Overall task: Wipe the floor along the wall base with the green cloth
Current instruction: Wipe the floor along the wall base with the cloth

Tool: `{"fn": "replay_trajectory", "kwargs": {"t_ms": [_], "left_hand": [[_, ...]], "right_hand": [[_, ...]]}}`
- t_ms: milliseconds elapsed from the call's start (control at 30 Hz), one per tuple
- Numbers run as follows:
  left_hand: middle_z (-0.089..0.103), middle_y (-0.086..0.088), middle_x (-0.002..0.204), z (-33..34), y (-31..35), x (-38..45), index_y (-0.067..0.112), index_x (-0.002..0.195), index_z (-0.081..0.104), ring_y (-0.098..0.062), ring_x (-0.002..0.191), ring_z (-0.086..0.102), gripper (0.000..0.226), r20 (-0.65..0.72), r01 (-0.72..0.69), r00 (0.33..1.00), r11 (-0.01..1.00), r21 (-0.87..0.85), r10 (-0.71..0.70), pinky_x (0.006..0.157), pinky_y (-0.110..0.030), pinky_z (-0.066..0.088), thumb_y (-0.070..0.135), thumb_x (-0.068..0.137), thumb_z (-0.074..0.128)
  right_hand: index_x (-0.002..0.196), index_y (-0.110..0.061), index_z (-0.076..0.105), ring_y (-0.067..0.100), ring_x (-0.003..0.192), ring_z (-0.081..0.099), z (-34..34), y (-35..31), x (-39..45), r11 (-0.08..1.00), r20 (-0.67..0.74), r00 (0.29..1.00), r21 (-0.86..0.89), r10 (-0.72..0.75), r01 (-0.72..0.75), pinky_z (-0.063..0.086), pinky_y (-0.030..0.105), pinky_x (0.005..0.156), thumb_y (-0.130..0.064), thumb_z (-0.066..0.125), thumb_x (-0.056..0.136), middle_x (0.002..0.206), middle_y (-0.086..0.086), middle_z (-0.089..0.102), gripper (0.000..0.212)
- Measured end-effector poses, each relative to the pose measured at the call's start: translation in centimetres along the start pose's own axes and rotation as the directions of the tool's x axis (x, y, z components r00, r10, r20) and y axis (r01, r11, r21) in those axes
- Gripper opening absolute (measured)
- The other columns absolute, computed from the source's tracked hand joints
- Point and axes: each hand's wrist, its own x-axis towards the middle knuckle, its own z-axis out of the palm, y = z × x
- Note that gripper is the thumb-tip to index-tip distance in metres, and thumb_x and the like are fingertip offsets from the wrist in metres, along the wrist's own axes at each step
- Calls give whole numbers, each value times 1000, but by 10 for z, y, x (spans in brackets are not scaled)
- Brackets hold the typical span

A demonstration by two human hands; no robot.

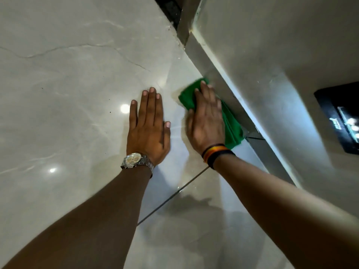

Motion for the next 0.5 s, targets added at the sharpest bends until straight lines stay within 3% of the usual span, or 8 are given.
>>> {"fn": "replay_trajectory", "kwargs": {"t_ms": [200, 333, 500], "left_hand": [[16, -21, 179, 0, 0, 1, -2, 169, 22, -33, 168, 10, 73, 6, 5, 1000, 999, 44, -5, 136, -56, 8, 31, 105, 39], [13, -19, 179, -2, 1, 1, -1, 169, 19, -32, 168, 8, 73, 20, 11, 1000, 1000, 25, -11, 136, -56, 7, 31, 106, 38], [12, -19, 180, -2, 0, 1, 0, 169, 18, -33, 168, 8, 74, 28, 11, 1000, 1000, 5, -12, 136, -55, 7, 32, 106, 38]], "right_hand": [[152, -7, 42, 26, 156, 24, 14, -48, 78, 995, -85, 996, 84, -37, 45, 14, 41, 130, -21, 40, 104, 166, 11, 32, 50], [151, -8, 43, 24, 157, 23, 6, -31, 58, 991, -52, 993, 81, -102, 106, 18, 42, 130, -20, 40, 105, 166, 10, 32, 48], [150, -8, 42, 25, 157, 23, 6, -30, 41, 999, -64, 998, 54, 0, 4, 17, 42, 130, -21, 39, 104, 167, 10, 31, 48]]}}
